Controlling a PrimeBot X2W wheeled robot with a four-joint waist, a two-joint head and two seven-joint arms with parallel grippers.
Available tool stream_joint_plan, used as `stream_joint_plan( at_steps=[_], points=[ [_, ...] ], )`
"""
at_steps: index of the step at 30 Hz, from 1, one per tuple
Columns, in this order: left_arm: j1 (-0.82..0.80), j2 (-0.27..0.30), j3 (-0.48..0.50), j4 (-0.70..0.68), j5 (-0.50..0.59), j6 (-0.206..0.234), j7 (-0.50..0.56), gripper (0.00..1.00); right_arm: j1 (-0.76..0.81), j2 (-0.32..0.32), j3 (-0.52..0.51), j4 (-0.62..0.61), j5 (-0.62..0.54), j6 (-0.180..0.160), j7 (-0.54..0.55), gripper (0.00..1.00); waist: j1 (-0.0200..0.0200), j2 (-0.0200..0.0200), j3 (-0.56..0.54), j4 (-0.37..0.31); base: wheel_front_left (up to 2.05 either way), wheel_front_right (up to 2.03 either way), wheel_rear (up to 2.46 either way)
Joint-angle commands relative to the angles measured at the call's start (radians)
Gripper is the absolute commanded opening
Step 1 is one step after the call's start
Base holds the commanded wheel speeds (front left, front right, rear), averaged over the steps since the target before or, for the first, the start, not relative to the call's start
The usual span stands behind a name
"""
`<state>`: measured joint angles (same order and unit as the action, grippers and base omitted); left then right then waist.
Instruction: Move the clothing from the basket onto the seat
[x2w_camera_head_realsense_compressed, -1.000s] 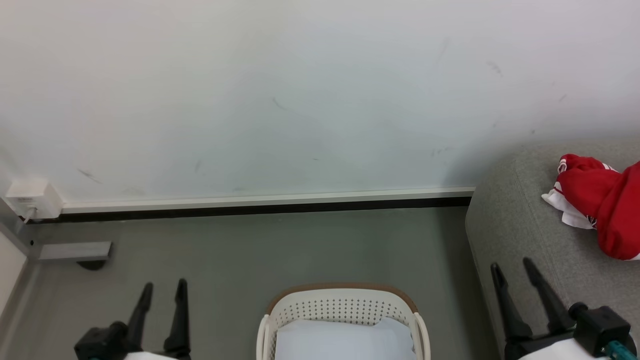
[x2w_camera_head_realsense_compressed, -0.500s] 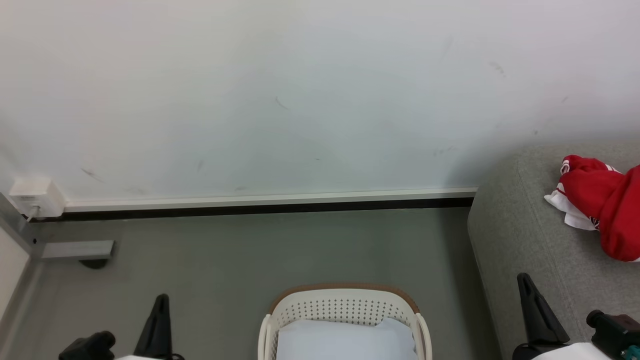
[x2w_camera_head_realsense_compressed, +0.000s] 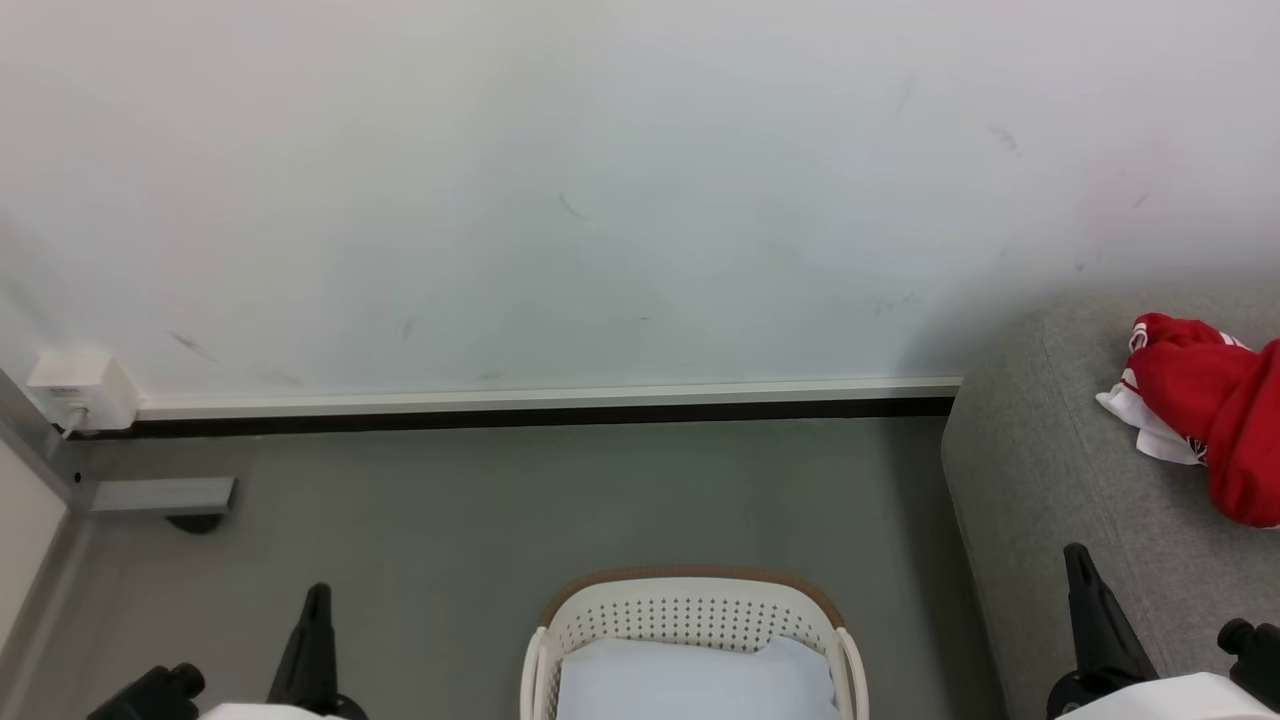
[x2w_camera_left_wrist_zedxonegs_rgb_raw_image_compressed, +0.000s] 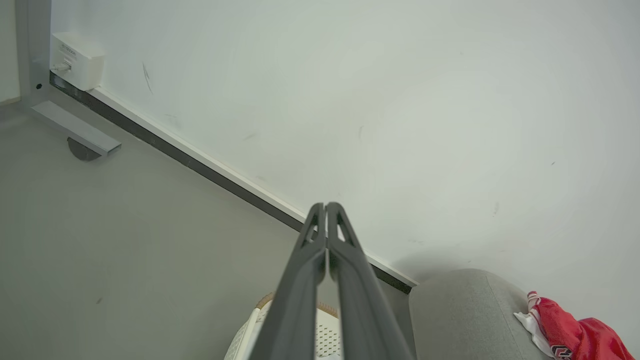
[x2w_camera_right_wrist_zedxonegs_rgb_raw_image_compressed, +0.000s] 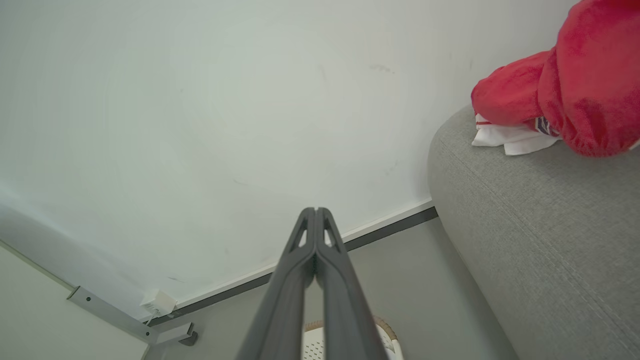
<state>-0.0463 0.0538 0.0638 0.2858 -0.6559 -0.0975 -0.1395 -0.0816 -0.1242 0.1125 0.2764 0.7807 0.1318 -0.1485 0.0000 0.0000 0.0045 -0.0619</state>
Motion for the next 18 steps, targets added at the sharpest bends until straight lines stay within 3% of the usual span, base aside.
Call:
stream_joint_plan(
  at_steps=[1,18],
  points=[
    [-0.025,0.006,0.006,-0.017,-0.039,-0.006,0.008,0.00,-0.024,-0.002,-0.013,-0.016,0.034,0.000,0.008,0.00,0.0000,0.0000,0.000,0.001,0.00,0.00,0.00],
    [-0.036,0.004,0.017,-0.024,-0.265,-0.013,0.069,0.00,-0.026,0.013,-0.062,-0.022,0.235,-0.001,0.068,0.00,0.0000,0.0000,0.000,0.012,0.00,0.00,0.00]
  ],
)
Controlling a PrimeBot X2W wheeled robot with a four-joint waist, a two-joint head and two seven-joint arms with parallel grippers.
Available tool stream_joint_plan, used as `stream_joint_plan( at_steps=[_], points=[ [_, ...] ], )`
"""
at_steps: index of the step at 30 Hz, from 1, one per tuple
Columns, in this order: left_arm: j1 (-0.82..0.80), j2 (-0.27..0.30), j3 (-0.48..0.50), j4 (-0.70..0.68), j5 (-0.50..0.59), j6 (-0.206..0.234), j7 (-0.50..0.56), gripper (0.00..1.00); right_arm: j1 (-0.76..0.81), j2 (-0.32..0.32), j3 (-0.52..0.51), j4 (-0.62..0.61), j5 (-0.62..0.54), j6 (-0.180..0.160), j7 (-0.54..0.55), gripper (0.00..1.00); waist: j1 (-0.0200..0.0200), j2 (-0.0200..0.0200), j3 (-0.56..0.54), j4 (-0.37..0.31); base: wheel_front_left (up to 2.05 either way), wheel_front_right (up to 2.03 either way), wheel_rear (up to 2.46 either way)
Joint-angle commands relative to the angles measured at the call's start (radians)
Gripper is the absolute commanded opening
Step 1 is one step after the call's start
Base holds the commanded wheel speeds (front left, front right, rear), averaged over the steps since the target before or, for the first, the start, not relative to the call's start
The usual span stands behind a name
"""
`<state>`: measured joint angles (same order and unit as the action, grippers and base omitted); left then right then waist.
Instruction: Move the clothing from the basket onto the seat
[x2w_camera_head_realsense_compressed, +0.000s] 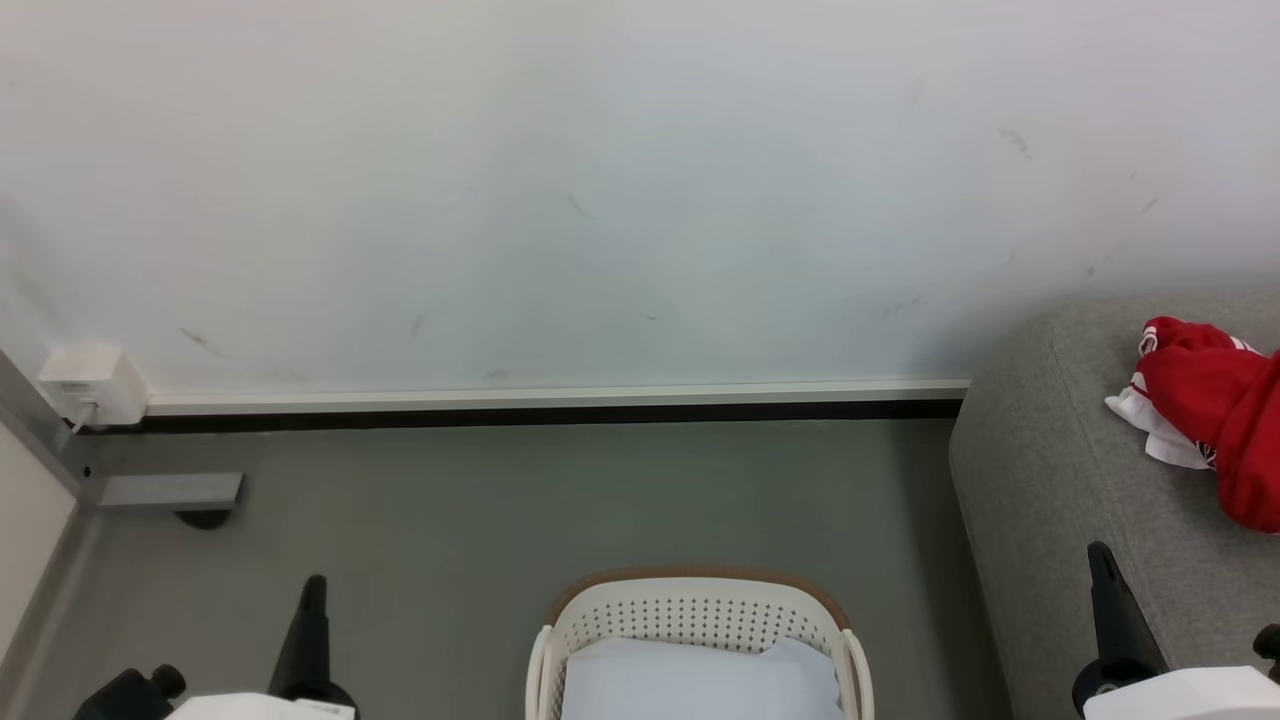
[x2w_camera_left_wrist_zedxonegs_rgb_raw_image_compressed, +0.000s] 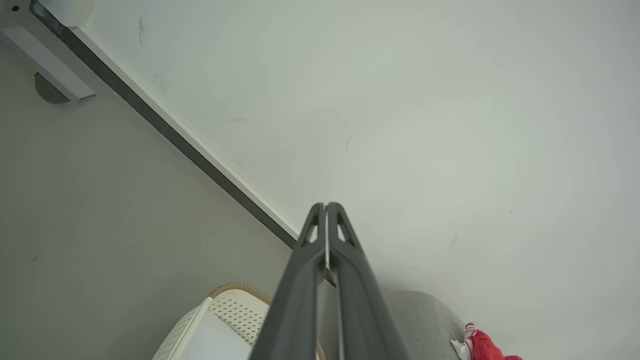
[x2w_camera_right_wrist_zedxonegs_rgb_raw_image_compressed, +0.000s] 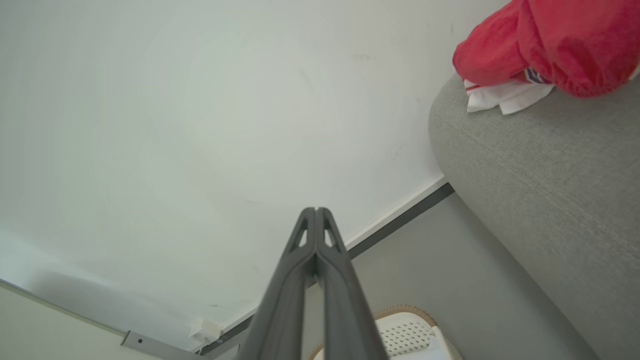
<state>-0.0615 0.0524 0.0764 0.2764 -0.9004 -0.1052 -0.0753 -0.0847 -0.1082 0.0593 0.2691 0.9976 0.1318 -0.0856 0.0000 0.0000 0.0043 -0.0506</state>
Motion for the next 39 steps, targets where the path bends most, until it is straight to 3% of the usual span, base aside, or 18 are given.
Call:
stream_joint_plan(
  at_steps=[1,39],
  points=[
    [-0.022,0.005,0.005,-0.015,-0.033,-0.006,0.008,0.00,-0.024,-0.002,-0.011,-0.015,0.029,-0.001,0.007,0.00,0.0000,0.0000,0.000,0.001,0.00,0.00,0.00],
    [-0.040,0.002,0.026,-0.026,-0.422,-0.018,0.112,0.00,-0.026,0.027,-0.099,-0.023,0.368,-0.001,0.114,0.00,0.0000,0.0000,-0.001,0.025,0.00,0.00,0.00]
  ],
)
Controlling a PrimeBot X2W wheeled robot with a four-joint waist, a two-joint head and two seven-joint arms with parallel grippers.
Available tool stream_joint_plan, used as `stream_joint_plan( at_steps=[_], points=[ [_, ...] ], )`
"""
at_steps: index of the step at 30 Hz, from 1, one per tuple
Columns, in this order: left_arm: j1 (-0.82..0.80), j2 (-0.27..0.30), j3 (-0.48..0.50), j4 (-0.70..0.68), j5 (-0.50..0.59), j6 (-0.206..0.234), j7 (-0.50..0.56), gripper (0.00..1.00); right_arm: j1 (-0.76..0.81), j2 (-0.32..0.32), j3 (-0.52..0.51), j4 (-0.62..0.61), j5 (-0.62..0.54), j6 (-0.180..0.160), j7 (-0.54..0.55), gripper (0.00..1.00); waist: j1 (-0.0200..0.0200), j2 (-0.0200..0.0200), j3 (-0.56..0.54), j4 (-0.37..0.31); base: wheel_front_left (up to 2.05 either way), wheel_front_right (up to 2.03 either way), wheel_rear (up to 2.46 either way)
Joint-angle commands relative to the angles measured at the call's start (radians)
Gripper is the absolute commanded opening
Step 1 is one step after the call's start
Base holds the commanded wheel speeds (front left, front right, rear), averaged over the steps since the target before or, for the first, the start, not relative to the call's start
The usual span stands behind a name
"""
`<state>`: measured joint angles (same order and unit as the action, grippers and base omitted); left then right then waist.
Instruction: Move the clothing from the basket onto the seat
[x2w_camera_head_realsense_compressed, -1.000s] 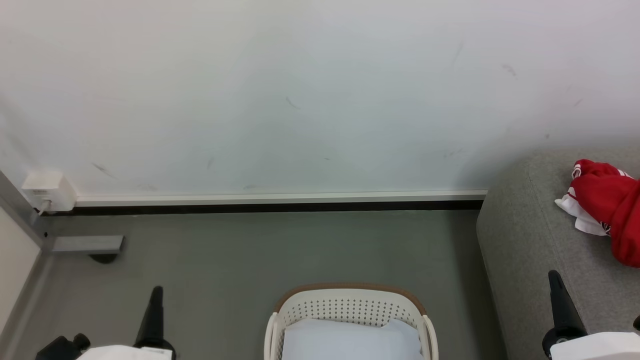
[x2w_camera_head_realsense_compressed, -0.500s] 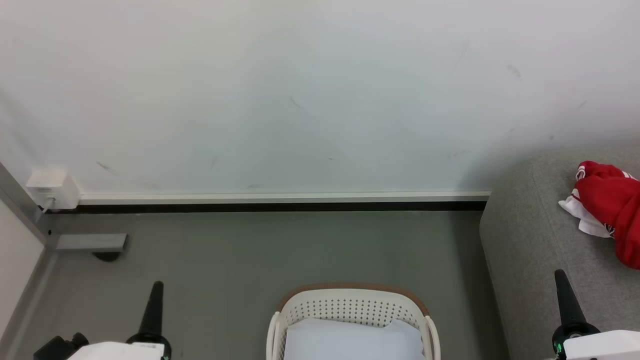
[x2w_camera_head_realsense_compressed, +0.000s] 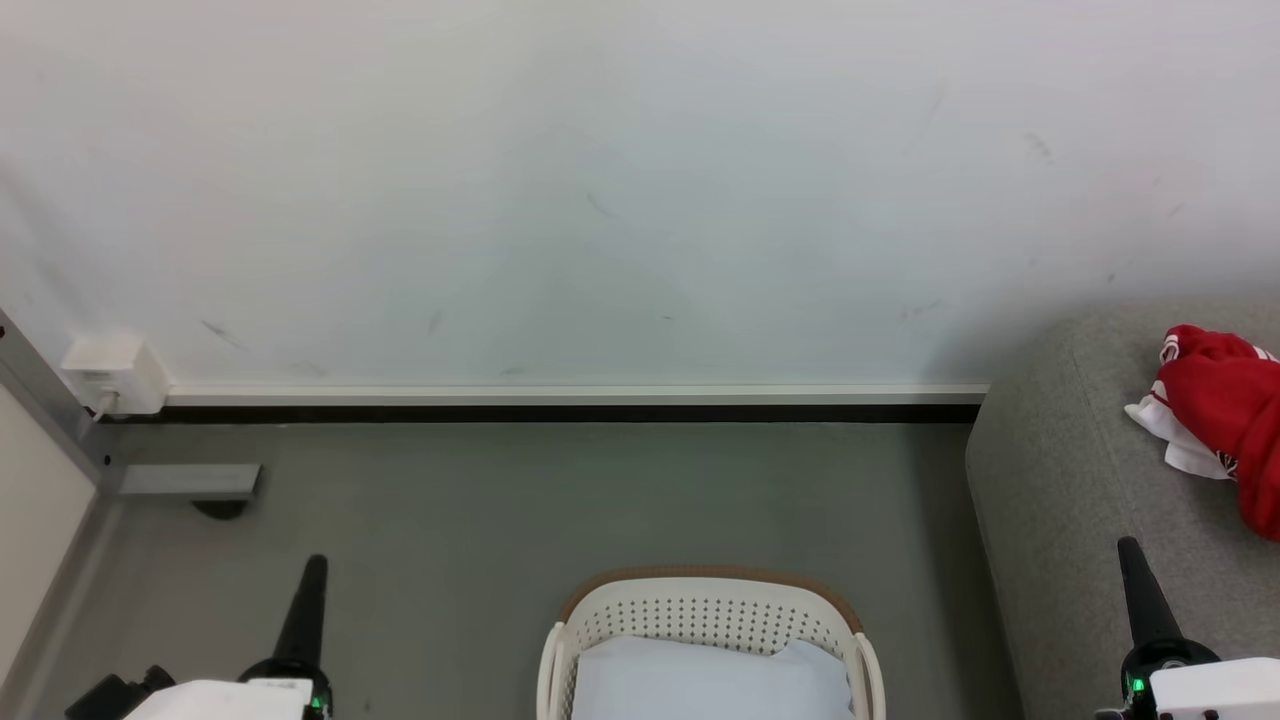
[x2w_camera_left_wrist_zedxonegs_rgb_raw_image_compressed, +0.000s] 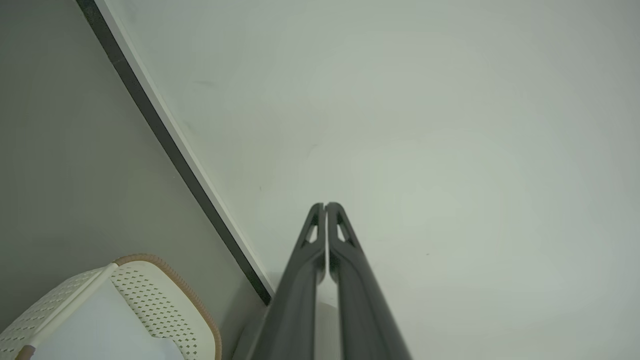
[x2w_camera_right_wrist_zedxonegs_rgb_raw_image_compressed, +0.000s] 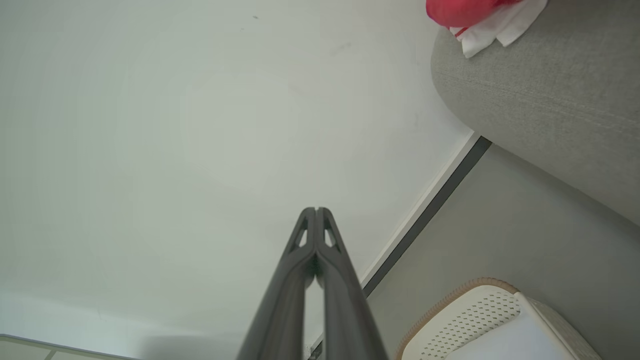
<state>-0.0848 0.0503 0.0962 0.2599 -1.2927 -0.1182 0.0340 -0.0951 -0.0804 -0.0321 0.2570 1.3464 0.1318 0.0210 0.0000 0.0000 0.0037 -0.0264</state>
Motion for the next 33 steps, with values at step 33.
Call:
stream_joint_plan(
  at_steps=[33],
  points=[
    [-0.026,0.001,0.018,-0.015,-0.271,-0.013,0.070,0.00,-0.017,0.020,-0.064,-0.015,0.228,-0.002,0.074,0.00,0.0000,0.0000,0.000,0.021,0.00,0.00,0.00]
  ],
)
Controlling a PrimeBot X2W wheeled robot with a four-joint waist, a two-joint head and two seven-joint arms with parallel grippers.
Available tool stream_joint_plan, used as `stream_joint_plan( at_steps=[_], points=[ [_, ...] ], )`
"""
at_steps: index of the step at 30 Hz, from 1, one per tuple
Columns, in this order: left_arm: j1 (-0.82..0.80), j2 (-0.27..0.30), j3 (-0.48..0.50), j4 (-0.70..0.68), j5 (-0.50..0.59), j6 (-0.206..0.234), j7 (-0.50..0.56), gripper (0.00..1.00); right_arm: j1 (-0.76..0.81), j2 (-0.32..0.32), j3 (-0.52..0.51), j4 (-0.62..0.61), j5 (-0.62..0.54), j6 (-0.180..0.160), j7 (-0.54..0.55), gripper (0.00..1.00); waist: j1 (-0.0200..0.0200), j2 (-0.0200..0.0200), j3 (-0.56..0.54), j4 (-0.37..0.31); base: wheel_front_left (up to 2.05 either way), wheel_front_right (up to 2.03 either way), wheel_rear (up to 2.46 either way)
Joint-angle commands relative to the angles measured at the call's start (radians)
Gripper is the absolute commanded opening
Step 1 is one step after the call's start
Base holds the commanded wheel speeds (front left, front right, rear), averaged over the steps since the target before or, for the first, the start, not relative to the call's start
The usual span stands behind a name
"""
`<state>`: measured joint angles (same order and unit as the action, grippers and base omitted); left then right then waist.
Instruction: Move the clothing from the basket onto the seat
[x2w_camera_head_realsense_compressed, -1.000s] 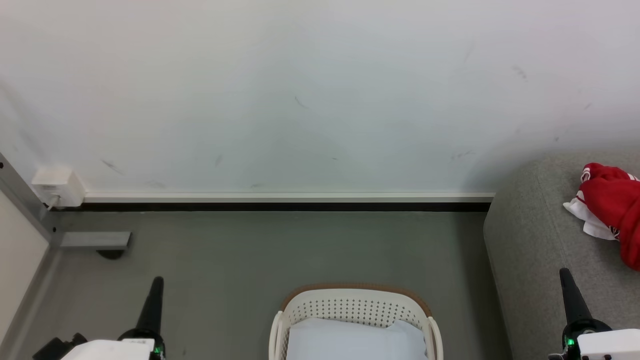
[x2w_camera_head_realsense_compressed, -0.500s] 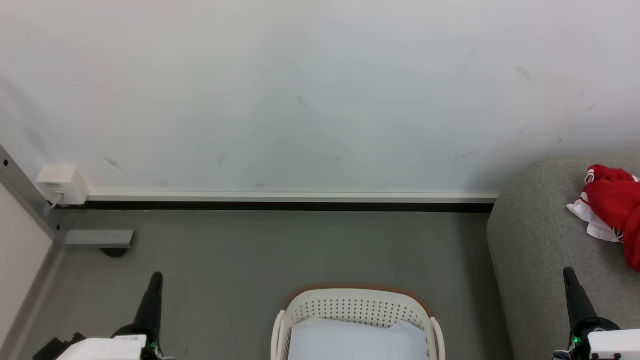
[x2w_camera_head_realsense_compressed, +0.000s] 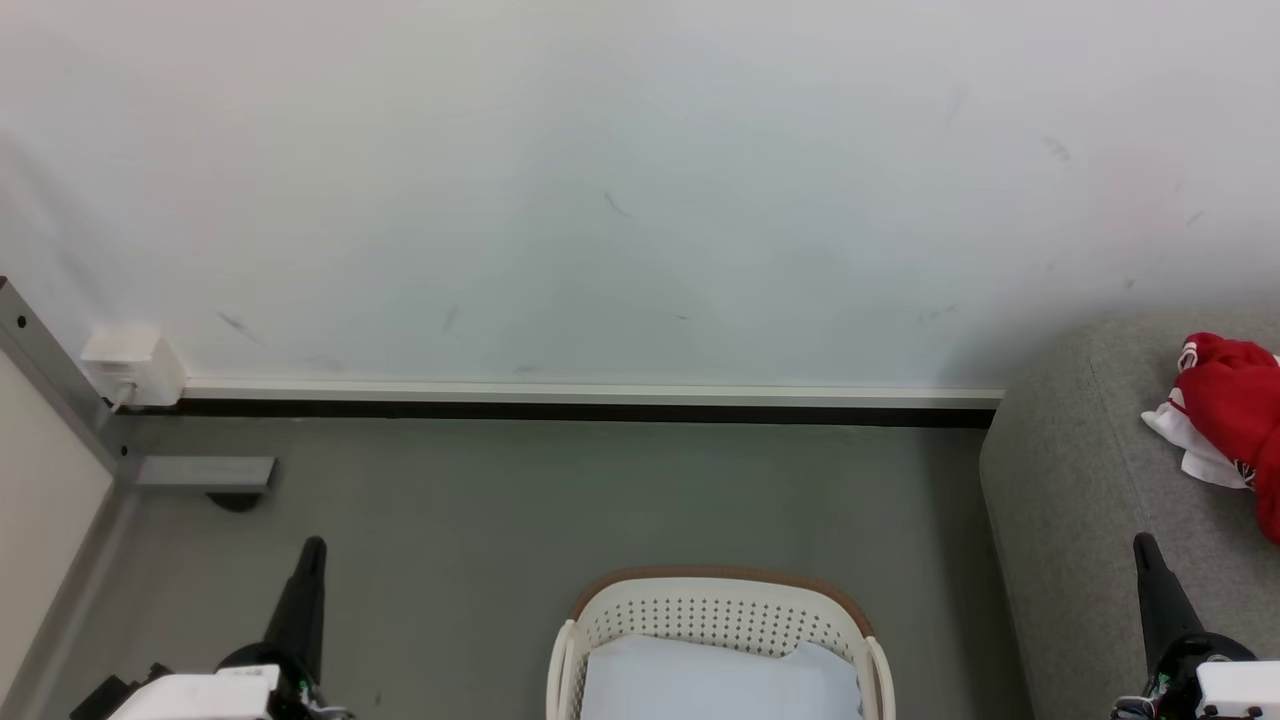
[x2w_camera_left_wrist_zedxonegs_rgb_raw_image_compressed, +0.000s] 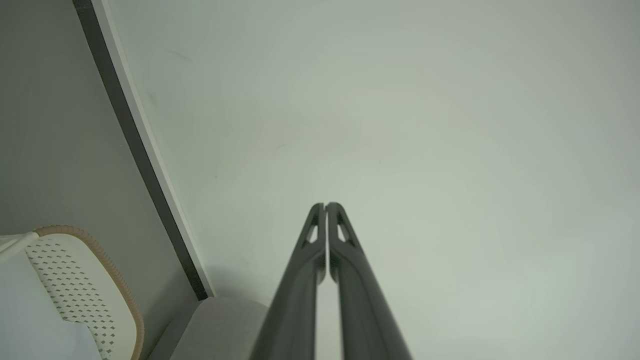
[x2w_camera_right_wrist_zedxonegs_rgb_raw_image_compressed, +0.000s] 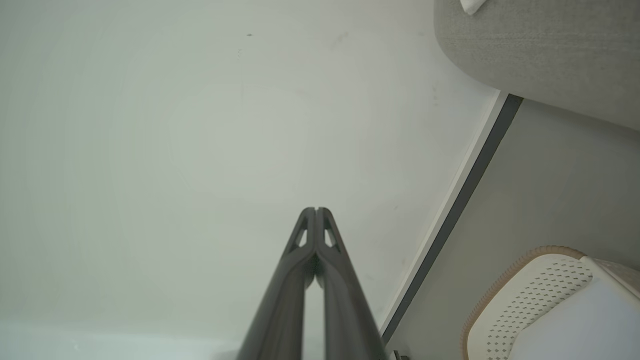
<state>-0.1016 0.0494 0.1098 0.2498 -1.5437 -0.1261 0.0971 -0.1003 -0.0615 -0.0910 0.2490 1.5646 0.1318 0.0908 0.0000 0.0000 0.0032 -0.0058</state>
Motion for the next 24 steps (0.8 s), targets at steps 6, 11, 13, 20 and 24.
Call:
stream_joint_plan(
  at_steps=[6,11,13,20,24],
  points=[
    [-0.011,0.002,0.006,-0.006,-0.056,-0.007,0.017,0.00,-0.012,0.004,-0.015,-0.007,0.044,-0.002,0.015,0.00,0.0000,0.0000,0.000,0.004,0.00,0.00,0.00],
    [-0.011,0.002,0.007,-0.006,-0.075,-0.008,0.021,0.00,-0.012,0.006,-0.019,-0.007,0.055,-0.002,0.019,0.00,0.0000,0.0000,0.000,0.006,0.00,0.00,0.00],
    [-0.011,0.002,0.006,-0.006,-0.075,-0.008,0.021,0.00,-0.012,0.006,-0.019,-0.007,0.055,-0.002,0.019,0.00,0.0000,0.0000,0.000,0.006,0.00,0.00,0.00],
    [-0.011,0.002,0.006,-0.006,-0.075,-0.008,0.021,0.00,-0.012,0.007,-0.020,-0.007,0.053,-0.002,0.020,0.00,0.0000,0.0000,0.000,0.006,0.00,0.00,0.00],
    [-0.011,0.002,0.006,-0.006,-0.075,-0.008,0.021,0.00,-0.012,0.007,-0.021,-0.007,0.053,-0.002,0.021,0.00,0.0000,0.0000,0.000,0.006,0.00,0.00,0.00]
  ],
)
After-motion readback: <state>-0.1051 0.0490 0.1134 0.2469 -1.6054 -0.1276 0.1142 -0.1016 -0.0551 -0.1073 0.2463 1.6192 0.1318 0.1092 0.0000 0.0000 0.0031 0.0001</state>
